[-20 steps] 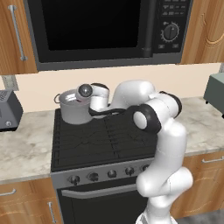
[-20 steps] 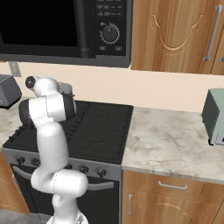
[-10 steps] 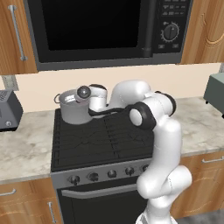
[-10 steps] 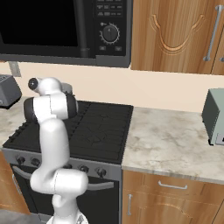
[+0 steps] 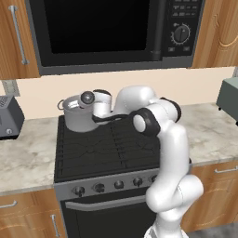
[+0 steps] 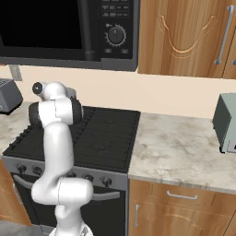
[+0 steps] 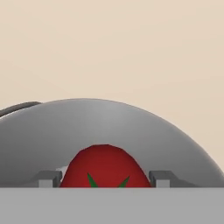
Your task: Turn on the burner for the pot on the stove. Wait thirty seconds for the pot to heat up. Then add the tomato to the pot.
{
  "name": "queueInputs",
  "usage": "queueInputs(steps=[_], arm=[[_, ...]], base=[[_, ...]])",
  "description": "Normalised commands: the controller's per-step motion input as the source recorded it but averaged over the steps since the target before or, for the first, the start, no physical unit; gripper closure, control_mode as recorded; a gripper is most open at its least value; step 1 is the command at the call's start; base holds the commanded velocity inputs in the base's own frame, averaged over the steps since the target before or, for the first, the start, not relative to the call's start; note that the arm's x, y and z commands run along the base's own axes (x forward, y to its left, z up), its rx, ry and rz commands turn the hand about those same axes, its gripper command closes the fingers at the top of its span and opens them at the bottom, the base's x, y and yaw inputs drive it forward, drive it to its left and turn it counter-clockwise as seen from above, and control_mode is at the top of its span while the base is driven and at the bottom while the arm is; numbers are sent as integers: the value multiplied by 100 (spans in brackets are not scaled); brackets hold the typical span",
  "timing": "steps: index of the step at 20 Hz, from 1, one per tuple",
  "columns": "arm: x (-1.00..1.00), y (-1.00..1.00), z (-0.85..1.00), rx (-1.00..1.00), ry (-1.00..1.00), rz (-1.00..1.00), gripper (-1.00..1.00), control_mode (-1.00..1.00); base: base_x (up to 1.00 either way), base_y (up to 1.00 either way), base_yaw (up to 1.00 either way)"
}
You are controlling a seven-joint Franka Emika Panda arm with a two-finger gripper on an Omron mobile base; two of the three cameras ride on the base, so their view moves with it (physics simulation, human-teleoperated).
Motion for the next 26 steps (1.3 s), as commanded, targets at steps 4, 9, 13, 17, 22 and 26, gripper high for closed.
queueInputs(steps=[4,9,13,17,22,26], arm=[[22,7,-4,-3,0,0,-100,-100],[17,1,-2,-2,0,0,-100,-100],[0,0,0,0,0,0,-100,-100],[-17,0,0,0,-6,0,-100,-100],[-84,0,2,0,-19,0,-100,-100],[-100,-15,1,0,-27,0,-100,-100]], base=[[0,0,0],[0,0,0],[0,0,0],[0,0,0],[0,0,0],[0,0,0]])
